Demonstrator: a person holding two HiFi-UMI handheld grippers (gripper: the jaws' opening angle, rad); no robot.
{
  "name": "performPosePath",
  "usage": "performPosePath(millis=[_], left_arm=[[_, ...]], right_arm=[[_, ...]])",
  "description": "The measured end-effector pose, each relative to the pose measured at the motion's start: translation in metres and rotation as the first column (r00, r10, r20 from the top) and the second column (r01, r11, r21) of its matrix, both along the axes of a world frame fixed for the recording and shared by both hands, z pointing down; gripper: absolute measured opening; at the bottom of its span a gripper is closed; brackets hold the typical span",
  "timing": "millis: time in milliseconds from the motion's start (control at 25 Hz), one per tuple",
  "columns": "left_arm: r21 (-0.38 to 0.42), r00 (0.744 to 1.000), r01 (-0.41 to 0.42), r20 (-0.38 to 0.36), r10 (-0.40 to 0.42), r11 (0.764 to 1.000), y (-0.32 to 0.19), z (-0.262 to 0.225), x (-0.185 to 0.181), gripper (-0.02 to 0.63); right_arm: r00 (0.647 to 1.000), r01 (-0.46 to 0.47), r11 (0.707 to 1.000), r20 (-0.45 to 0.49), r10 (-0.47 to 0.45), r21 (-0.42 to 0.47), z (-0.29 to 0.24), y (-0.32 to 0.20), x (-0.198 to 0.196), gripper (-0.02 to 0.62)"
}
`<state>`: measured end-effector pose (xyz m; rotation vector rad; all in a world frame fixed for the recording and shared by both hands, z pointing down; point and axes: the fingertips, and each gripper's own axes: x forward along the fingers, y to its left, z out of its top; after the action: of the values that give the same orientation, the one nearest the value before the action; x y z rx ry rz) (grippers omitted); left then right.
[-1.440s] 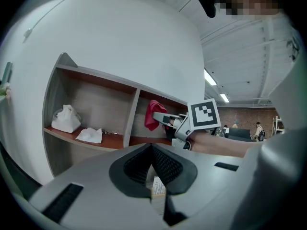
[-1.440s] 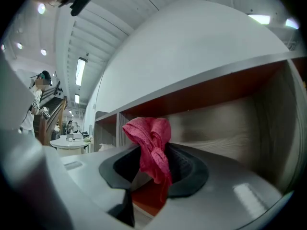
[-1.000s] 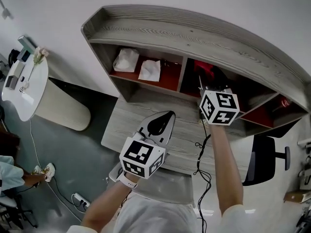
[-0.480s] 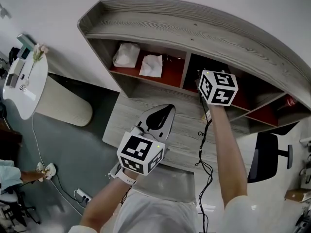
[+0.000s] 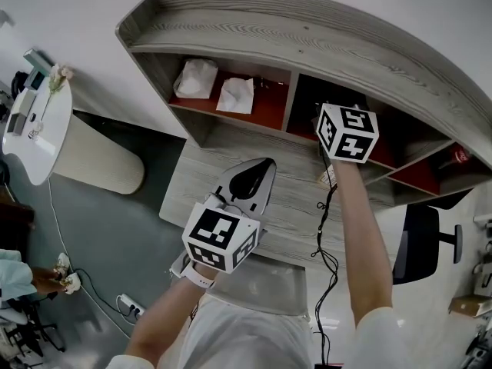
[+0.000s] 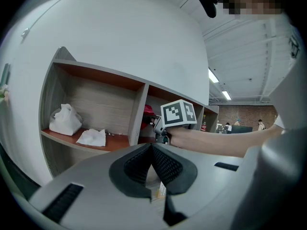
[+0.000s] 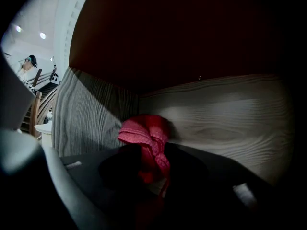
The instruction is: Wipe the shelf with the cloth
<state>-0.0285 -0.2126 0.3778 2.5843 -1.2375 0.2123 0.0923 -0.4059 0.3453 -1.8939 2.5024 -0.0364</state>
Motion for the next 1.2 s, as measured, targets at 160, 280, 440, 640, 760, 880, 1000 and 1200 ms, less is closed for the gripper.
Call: performPosePath(millis=[160, 280, 440, 640, 760, 880, 1000, 1200], left_arm=[[-0.005, 1.0, -0.003, 0.0, 0.003, 1.0, 0.001, 0.003, 0.002, 0.006], [-0.006, 1.0, -0.012, 0.001, 0.012, 1.0, 0.002, 0.004, 0.008, 0.006], [-0.008, 1.0, -0.026, 0.003, 0.026, 1.0, 0.005, 0.005, 0.016, 0.006], [-0.011, 0.999, -0.041, 0.003, 0.041, 0.999, 0.007, 0.008, 0.024, 0.006], [-0.014, 0.999, -0.051, 0.001, 0.051, 0.999, 0.009, 0.009, 0.029, 0.006], [-0.016, 0.998, -0.063, 0.002, 0.063, 0.998, 0.011, 0.011, 0.036, 0.006], [-0.018, 0.997, -0.071, 0.004, 0.071, 0.997, 0.013, 0.012, 0.042, 0.006], [-0.015, 0.997, -0.083, 0.009, 0.083, 0.996, 0.014, 0.011, 0.05, 0.006]], right_arm=[[1.0, -0.025, 1.0, -0.007, 0.025, 0.001, 0.002, 0.005, 0.016, 0.148], [0.999, -0.043, 0.999, -0.004, 0.043, 0.002, 0.003, 0.009, 0.029, 0.147], [0.997, -0.073, 0.997, 0.011, 0.073, 0.002, 0.005, 0.014, 0.048, 0.147], [0.992, -0.127, 0.992, 0.024, 0.127, -0.001, 0.007, 0.022, 0.077, 0.147], [0.986, -0.166, 0.986, 0.036, 0.166, -0.008, 0.01, 0.028, 0.098, 0.148], [0.978, -0.203, 0.979, 0.043, 0.204, -0.016, 0.014, 0.034, 0.118, 0.147], [0.971, -0.235, 0.972, 0.044, 0.235, -0.021, 0.017, 0.038, 0.132, 0.148], [0.952, -0.3, 0.954, 0.055, 0.301, -0.027, 0.02, 0.045, 0.153, 0.147]])
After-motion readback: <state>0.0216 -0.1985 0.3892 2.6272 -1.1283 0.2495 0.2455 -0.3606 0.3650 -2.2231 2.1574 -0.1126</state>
